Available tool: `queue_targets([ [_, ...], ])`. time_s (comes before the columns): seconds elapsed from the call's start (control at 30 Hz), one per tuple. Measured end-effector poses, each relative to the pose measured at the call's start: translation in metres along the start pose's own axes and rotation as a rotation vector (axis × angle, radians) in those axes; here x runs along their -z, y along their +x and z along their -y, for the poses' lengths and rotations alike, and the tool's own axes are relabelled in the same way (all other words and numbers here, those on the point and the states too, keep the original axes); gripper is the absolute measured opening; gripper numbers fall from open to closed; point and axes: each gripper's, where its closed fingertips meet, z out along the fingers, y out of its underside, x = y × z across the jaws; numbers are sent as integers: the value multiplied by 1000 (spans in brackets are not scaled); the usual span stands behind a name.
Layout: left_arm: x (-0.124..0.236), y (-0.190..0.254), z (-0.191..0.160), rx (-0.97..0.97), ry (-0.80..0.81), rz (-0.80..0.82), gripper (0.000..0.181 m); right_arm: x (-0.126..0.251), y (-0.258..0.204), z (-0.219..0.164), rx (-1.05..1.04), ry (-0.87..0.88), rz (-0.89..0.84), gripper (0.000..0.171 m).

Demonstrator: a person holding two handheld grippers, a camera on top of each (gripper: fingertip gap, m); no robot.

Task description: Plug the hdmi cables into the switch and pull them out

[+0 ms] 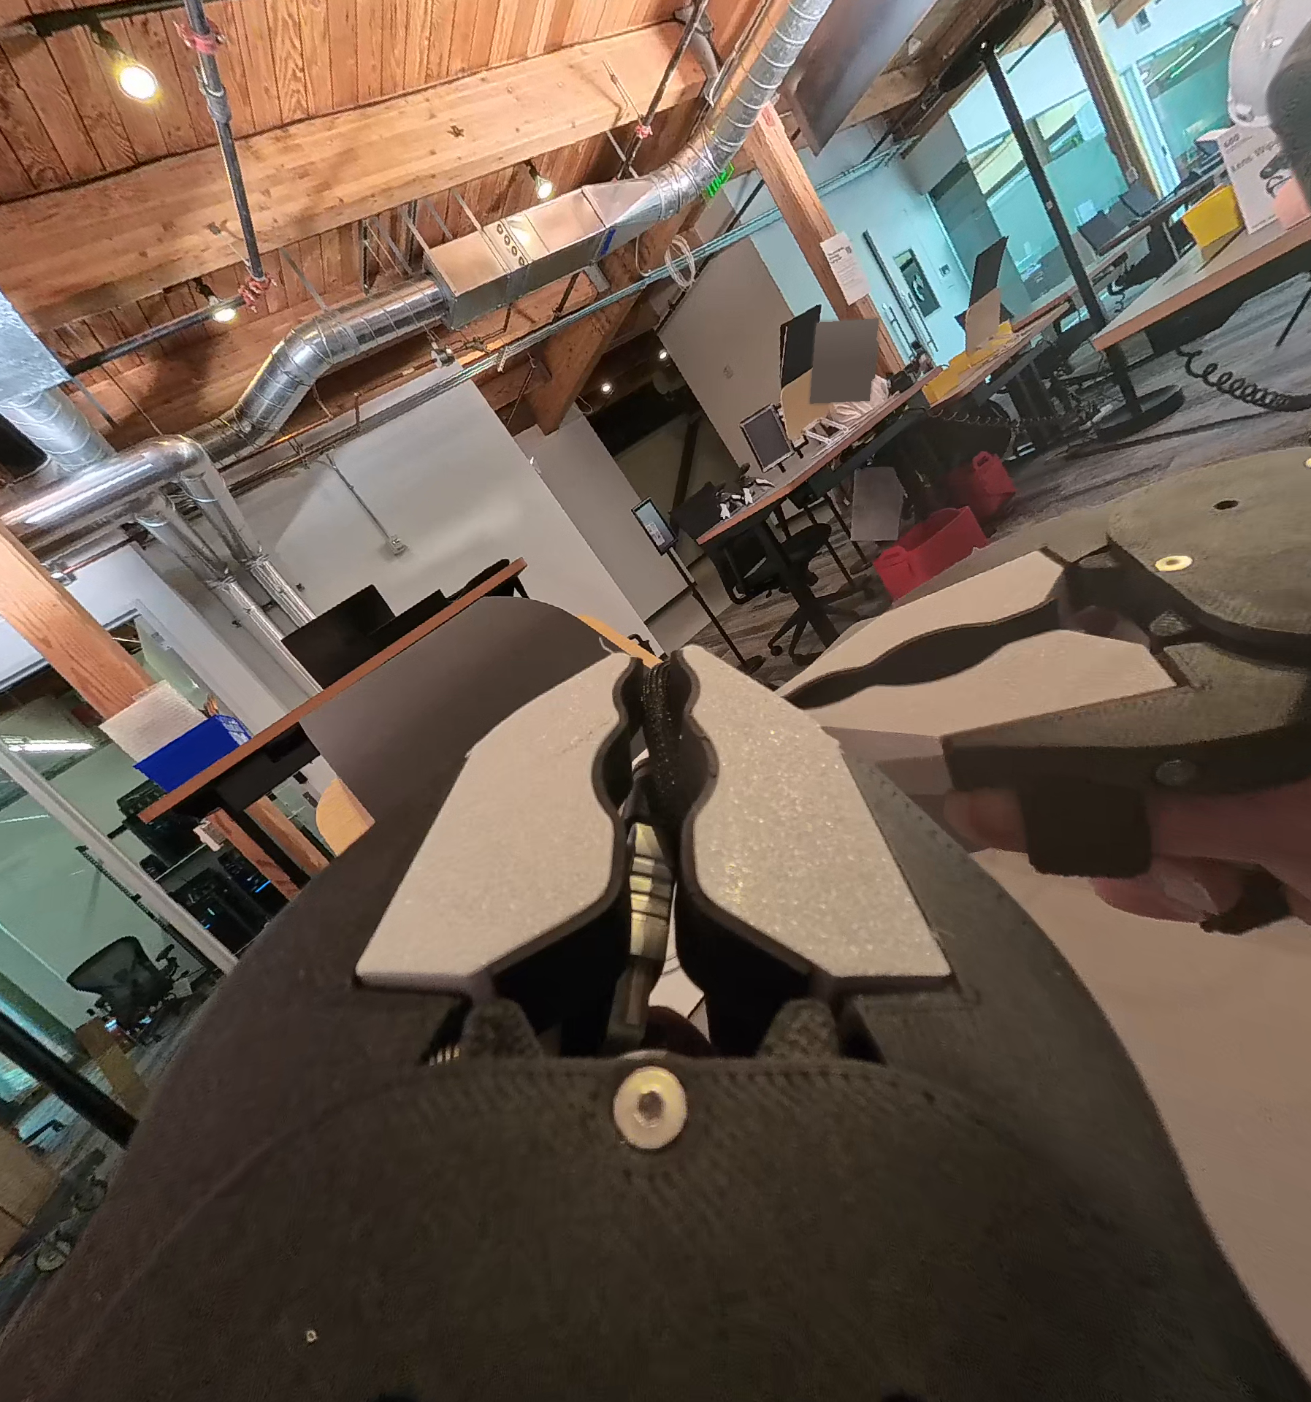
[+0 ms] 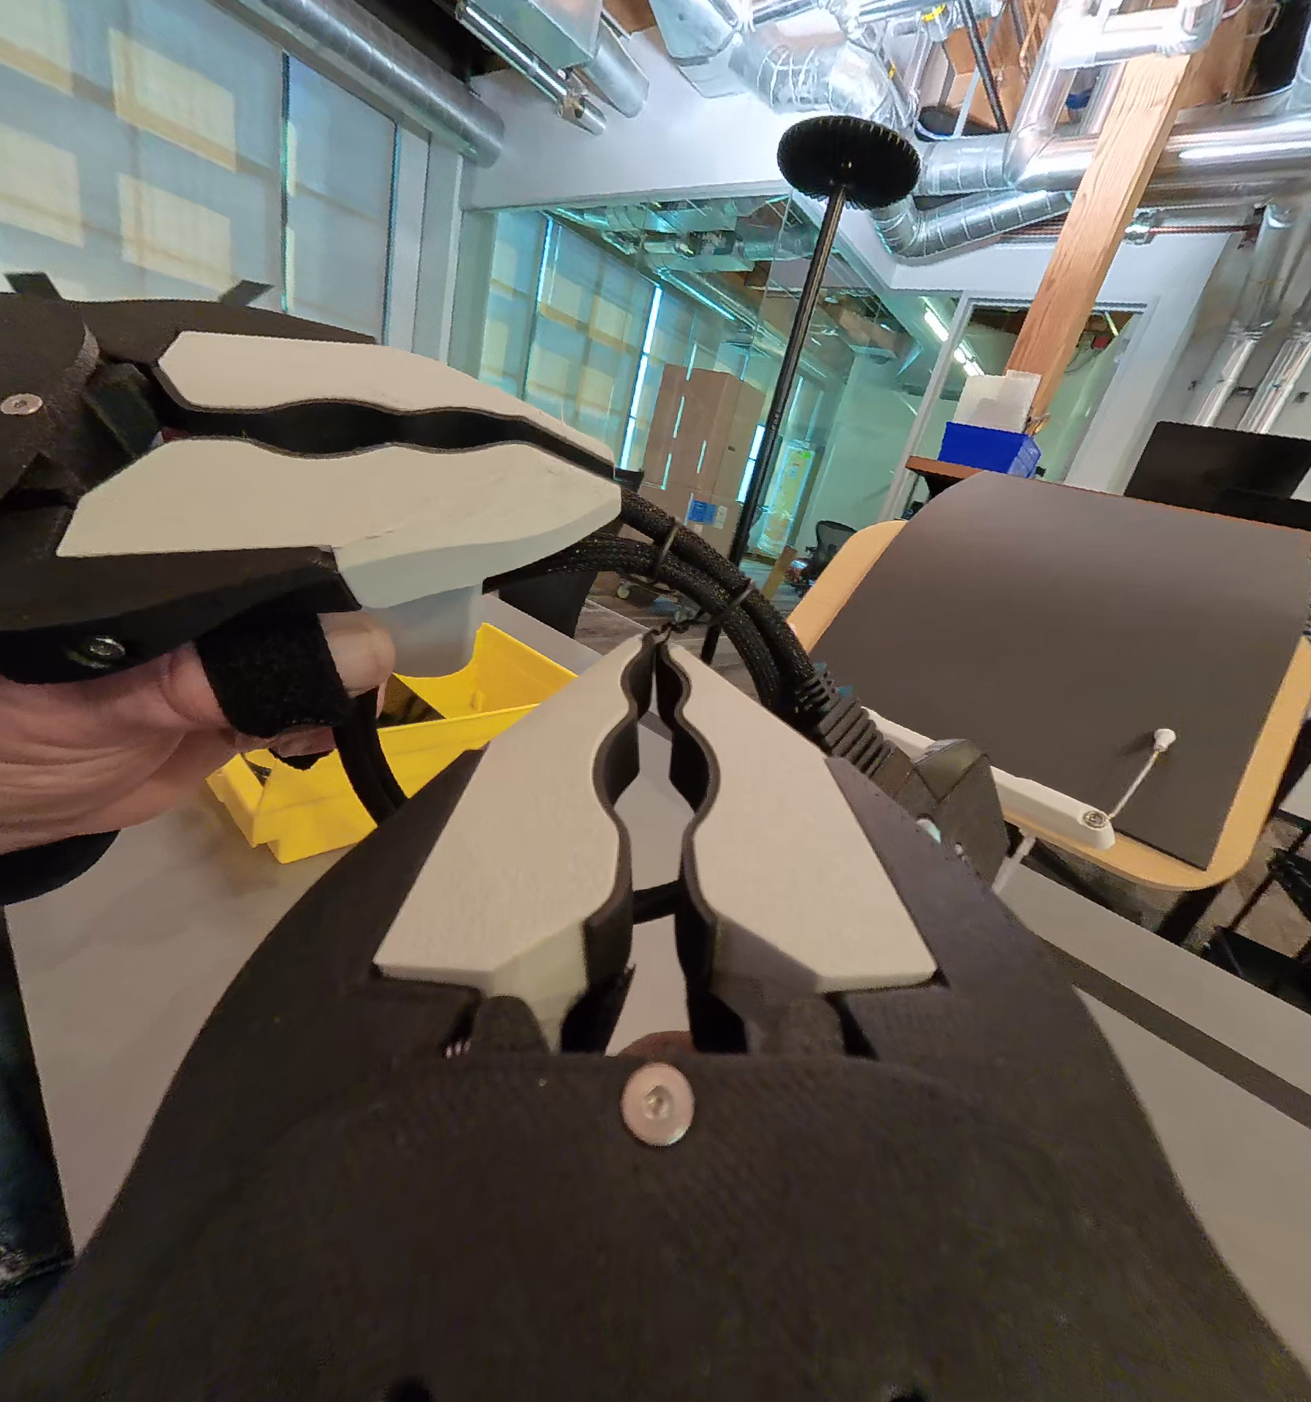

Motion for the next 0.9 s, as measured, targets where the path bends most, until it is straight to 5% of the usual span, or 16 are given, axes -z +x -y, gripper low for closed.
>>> queue_targets([
  [0.33, 0, -5, 0, 74, -1, -18, 5, 3, 7, -1, -172, 47, 70, 0],
  [0.43, 0, -5, 0, 81, 0, -19, 5, 3, -1, 3, -149, 51, 99, 16],
  [0.67, 1, -3, 2, 80, 3, -23, 5, -2, -3, 2, -185, 45, 124, 0],
  [0.9, 2, -6, 3, 117, 15, -41, 5, 12, -9, 17, -434, 161, 390, 0],
])
